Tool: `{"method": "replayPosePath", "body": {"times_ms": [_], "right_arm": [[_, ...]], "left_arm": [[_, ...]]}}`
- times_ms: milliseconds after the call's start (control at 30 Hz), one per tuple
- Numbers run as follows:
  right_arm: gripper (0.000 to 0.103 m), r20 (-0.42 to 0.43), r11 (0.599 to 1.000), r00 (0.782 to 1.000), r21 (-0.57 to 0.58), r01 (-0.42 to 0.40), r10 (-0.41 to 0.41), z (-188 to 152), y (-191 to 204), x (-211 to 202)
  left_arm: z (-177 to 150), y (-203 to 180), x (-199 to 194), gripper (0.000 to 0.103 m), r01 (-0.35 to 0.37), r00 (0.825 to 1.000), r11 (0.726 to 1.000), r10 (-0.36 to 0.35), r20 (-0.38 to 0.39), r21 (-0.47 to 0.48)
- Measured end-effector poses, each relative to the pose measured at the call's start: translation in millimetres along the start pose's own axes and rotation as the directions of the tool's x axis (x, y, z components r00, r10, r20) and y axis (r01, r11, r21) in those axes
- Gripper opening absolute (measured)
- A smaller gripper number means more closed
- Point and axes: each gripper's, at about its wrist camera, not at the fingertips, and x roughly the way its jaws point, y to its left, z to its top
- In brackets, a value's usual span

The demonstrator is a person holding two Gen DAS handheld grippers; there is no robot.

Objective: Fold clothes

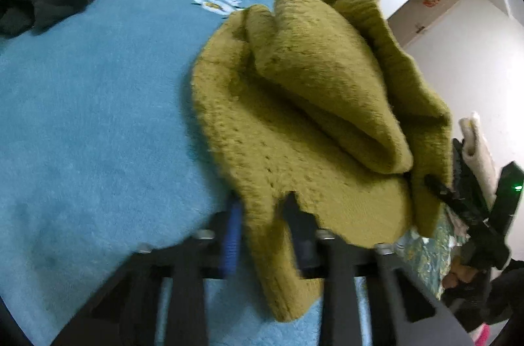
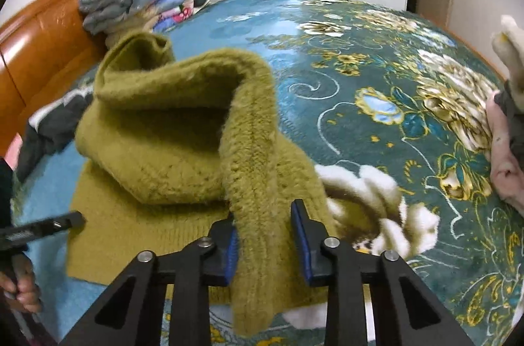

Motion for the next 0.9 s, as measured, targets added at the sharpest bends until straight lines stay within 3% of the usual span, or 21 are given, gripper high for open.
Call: {"method": "replayPosePath", "body": {"times_ms": [133,233,333,433,533,633,733,867,900], "right_arm": [[0.018,0.019,1.0,1.0,0.012,-0.011,0.011,14.1,-7.3,-17.9],[0.015,0.06,1.0,0.998,0.012,-0.026,0.026,20.9,-10.4,-43.4],[0.014,0.107,0.996,0.991,0.04,-0.082,0.077,18.4,-20.7,-71.3],[0.014,0.123,0.987,0.982,0.058,-0.151,0.143,-0.8,-27.5,-91.6],[0.014,0.113,0.979,0.978,0.081,-0.185,0.175,-28.5,-35.9,-96.7],[0.014,0.034,0.974,0.982,0.129,-0.186,0.183,-61.4,-43.7,-74.2],[0.014,-0.04,0.956,0.978,0.221,-0.191,0.205,-86.3,-60.0,-45.7],[0.014,-0.057,0.94,0.969,0.263,-0.218,0.241,-97.4,-69.0,-33.7],[0.014,-0.048,0.94,0.968,0.256,-0.225,0.245,-97.7,-69.2,-36.1]], "left_arm": [[-22.0,-11.7,-16.0,0.008,0.036,0.998,0.999,-0.035,0.047,-0.026],[-7.6,-6.0,-72.3,0.007,0.073,0.986,0.997,-0.068,0.154,-0.027],[6.9,5.4,-127.9,0.007,0.066,0.967,0.998,-0.061,0.245,-0.009],[5.0,42.8,-161.2,0.007,0.06,0.954,0.998,-0.054,0.294,-0.012],[26.4,64.1,-151.5,0.007,0.01,0.965,0.999,0.001,0.262,-0.039],[51.6,103.8,-110.1,0.007,-0.009,0.988,0.994,0.025,0.152,-0.105],[42.1,120.2,-93.6,0.007,-0.021,0.996,0.988,0.033,0.079,-0.15],[54.5,117.2,-93.1,0.008,-0.015,0.996,0.993,0.025,0.08,-0.117],[71.9,117.0,-90.0,0.008,-0.002,0.996,0.995,0.011,0.088,-0.104]]}}
